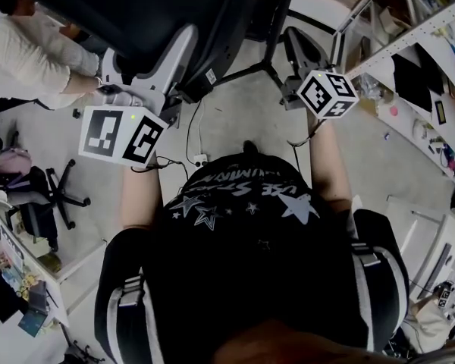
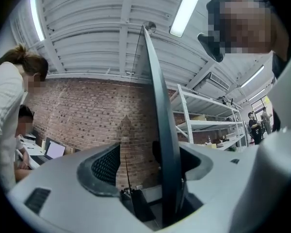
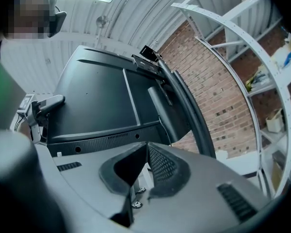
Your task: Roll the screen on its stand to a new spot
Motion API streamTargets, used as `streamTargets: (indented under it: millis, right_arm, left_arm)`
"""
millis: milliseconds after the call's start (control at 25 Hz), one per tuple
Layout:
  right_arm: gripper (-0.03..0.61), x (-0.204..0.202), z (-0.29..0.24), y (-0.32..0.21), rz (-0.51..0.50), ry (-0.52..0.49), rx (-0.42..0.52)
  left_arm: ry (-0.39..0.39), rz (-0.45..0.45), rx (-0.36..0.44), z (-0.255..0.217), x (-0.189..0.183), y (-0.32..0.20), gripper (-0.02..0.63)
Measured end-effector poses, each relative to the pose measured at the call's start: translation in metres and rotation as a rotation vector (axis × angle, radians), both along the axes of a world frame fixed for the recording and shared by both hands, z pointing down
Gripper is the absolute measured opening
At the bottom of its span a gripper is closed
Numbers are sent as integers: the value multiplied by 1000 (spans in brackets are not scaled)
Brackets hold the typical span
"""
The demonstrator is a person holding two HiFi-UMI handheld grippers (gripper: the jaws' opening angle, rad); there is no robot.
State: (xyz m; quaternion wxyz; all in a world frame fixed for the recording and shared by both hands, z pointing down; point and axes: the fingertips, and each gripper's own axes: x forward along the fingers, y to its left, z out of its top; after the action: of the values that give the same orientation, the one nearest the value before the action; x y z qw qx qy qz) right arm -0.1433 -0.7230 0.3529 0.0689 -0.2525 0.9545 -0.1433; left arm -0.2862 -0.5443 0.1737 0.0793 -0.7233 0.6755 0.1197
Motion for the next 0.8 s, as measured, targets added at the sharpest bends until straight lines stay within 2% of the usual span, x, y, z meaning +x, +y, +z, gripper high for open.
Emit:
streamTargets:
  millis: [160, 240, 320, 560, 680, 800]
  right_arm:
    - [8, -6, -11, -10, -4, 3, 36]
    - [8, -11, -20, -10, -3, 13, 80]
    - [8, -15, -30, -7, -2, 23, 128]
    - [8, -24, -42, 7, -10, 20, 167]
    - [8, -26, -44, 18, -4, 39, 177]
    - [8, -29, -51, 29, 3, 68, 203]
  left_arm:
    - [26, 15, -25, 2, 2, -7, 361]
    - [29, 21, -32, 2, 4, -8, 317]
    - [32, 32, -32, 2, 8, -8, 244]
    - [29, 4, -15, 3, 8, -7, 233]
    - [28, -27, 19, 3, 7, -3, 229]
    - [26, -37, 20, 4, 7, -4, 225]
